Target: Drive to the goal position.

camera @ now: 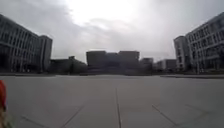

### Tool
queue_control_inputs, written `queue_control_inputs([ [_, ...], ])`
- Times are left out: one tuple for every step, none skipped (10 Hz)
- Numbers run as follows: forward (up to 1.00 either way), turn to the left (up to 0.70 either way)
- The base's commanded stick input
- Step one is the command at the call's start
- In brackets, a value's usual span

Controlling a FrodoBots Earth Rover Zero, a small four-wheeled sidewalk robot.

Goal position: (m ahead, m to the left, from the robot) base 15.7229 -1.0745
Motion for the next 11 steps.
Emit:
queue_control_inputs([
  [1.00, 0.00],
  [1.00, 0.00],
  [1.00, 0.00],
  [1.00, 0.00],
  [1.00, 0.00],
  [1.00, 0.00],
  [1.00, 0.00],
  [1.00, 0.00],
  [1.00, 0.00],
  [1.00, 0.00],
  [1.00, 0.00],
])
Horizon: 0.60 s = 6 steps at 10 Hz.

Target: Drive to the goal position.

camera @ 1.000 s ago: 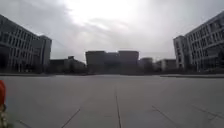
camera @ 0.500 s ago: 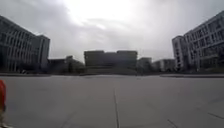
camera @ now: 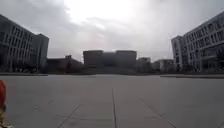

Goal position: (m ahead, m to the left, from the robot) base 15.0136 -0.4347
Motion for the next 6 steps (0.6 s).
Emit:
queue_control_inputs([
  [1.00, 0.00],
  [1.00, 0.00],
  [1.00, 0.00],
  [1.00, 0.00],
  [1.00, 0.00],
  [1.00, 0.00],
])
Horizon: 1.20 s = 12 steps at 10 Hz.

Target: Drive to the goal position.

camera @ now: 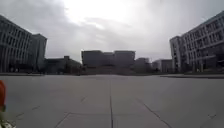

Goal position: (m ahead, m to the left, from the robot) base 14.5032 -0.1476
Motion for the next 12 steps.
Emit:
queue_control_inputs([
  [1.00, 0.00],
  [1.00, 0.00],
  [1.00, 0.00],
  [1.00, 0.00],
  [1.00, 0.00],
  [1.00, 0.00],
  [1.00, 0.00],
  [1.00, 0.00],
  [1.00, 0.00],
  [1.00, 0.00],
  [1.00, 0.00],
  [1.00, 0.00],
])
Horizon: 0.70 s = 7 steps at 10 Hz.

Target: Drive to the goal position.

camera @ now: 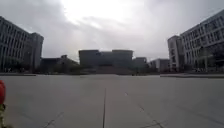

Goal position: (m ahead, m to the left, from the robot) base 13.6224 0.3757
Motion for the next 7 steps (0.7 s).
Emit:
queue_control_inputs([
  [1.00, 0.00],
  [1.00, 0.00],
  [1.00, 0.00],
  [1.00, 0.00],
  [1.00, 0.00],
  [1.00, 0.00],
  [1.00, 0.00],
])
